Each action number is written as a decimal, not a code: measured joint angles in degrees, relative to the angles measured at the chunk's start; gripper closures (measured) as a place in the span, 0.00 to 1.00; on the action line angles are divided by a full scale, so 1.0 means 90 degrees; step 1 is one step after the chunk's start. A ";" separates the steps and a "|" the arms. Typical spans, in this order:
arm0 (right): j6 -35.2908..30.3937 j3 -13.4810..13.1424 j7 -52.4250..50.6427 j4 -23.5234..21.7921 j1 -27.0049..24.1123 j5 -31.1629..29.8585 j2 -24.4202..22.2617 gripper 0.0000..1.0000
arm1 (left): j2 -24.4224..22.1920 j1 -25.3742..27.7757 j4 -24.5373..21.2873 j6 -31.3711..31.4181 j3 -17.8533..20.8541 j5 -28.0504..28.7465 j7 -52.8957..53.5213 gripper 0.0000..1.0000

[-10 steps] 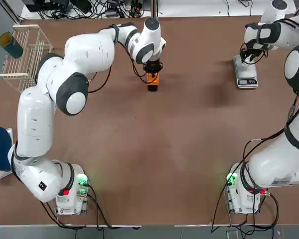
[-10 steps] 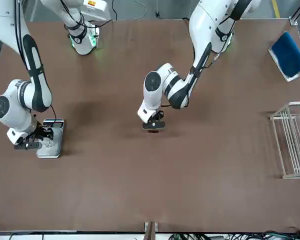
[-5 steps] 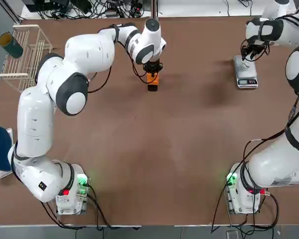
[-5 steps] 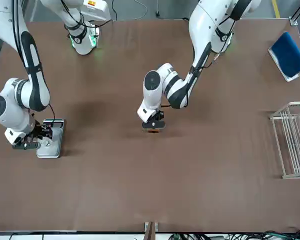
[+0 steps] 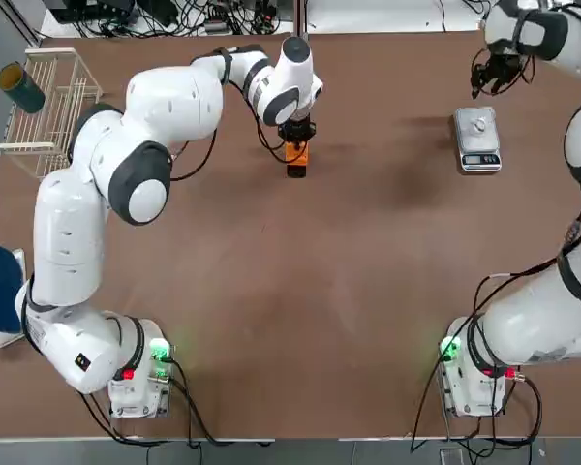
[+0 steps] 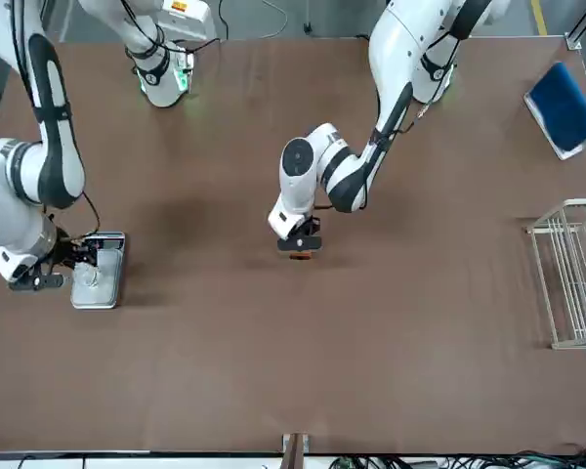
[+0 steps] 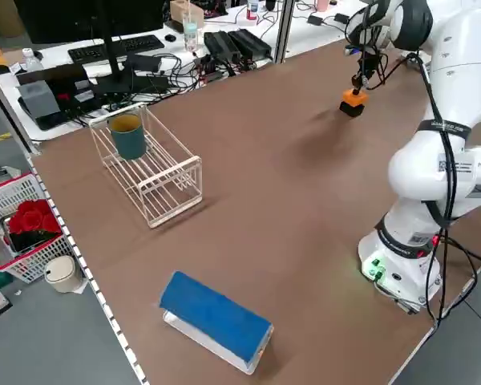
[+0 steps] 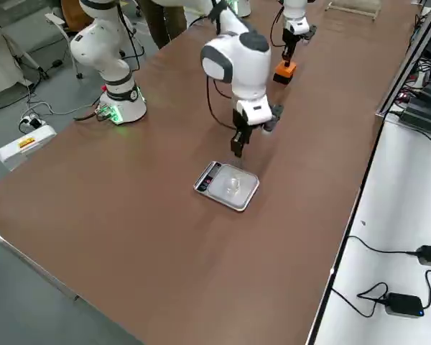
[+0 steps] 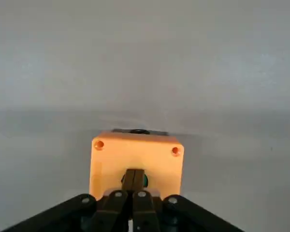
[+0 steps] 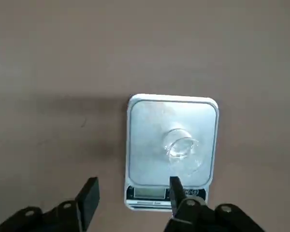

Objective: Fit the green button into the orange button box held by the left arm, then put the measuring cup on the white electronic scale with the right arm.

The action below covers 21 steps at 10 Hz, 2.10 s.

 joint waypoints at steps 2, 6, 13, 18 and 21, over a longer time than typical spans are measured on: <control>-0.0829 0.0080 0.0239 0.0251 0.0155 0.0000 -0.0561 0.11 | -0.0005 0.0001 -0.0017 0.0028 0.0001 0.0008 0.0000 0.99; -0.2050 0.0291 0.0329 0.1016 0.0167 0.0000 -0.1067 0.00 | -0.0015 0.0015 -0.0021 0.0056 0.0001 0.0008 -0.0008 0.99; -0.3336 0.0531 0.0604 0.2409 0.0166 0.0000 -0.1117 0.00 | -0.0030 0.0033 -0.0006 0.0059 0.0002 0.0008 -0.0061 0.99; -0.3792 0.0650 0.0870 0.2914 0.0138 -0.0001 -0.1118 0.00 | -0.0030 0.0034 -0.0005 0.0059 0.0002 0.0008 -0.0072 0.99; -0.4002 0.1089 0.1107 0.2939 -0.0226 -0.0001 -0.1117 0.00 | -0.0029 0.0039 0.0020 0.0048 0.0003 0.0008 -0.0074 0.99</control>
